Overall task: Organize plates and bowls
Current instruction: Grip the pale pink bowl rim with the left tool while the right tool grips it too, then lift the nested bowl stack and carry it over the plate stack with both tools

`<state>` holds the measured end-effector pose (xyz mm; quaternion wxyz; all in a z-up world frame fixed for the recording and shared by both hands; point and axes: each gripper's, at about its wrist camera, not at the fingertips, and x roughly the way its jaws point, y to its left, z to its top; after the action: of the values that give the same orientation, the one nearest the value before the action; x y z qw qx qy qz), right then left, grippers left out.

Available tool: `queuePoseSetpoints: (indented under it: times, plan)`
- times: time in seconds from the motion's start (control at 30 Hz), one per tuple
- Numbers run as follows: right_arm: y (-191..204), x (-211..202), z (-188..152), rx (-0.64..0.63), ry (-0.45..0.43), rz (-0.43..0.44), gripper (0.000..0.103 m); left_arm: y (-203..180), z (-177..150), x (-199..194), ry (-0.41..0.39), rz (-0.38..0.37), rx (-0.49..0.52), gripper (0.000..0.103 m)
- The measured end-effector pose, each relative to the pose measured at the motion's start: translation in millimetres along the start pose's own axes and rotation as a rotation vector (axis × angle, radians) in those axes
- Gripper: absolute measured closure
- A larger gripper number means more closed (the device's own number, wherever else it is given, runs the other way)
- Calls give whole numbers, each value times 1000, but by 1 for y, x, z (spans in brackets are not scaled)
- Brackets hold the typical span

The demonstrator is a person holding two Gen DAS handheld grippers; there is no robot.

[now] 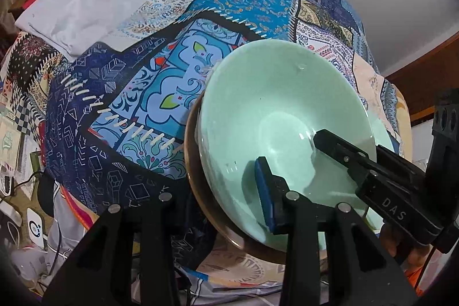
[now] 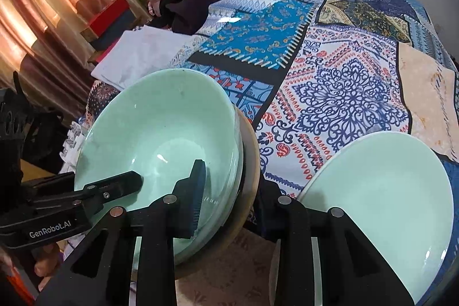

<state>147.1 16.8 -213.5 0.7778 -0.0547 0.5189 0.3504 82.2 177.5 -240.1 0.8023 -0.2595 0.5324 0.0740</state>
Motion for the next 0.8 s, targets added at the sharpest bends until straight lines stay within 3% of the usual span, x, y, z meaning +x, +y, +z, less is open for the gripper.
queuePoseSetpoints:
  times: [0.23,0.8]
  plan:
    - [-4,-23,5,16,-56,9,75,-15,5,-18,-55,15,35,66]
    - [-41,-94,-2,87,-191,-50,75,-84,10,-49,-129,-38,162,66]
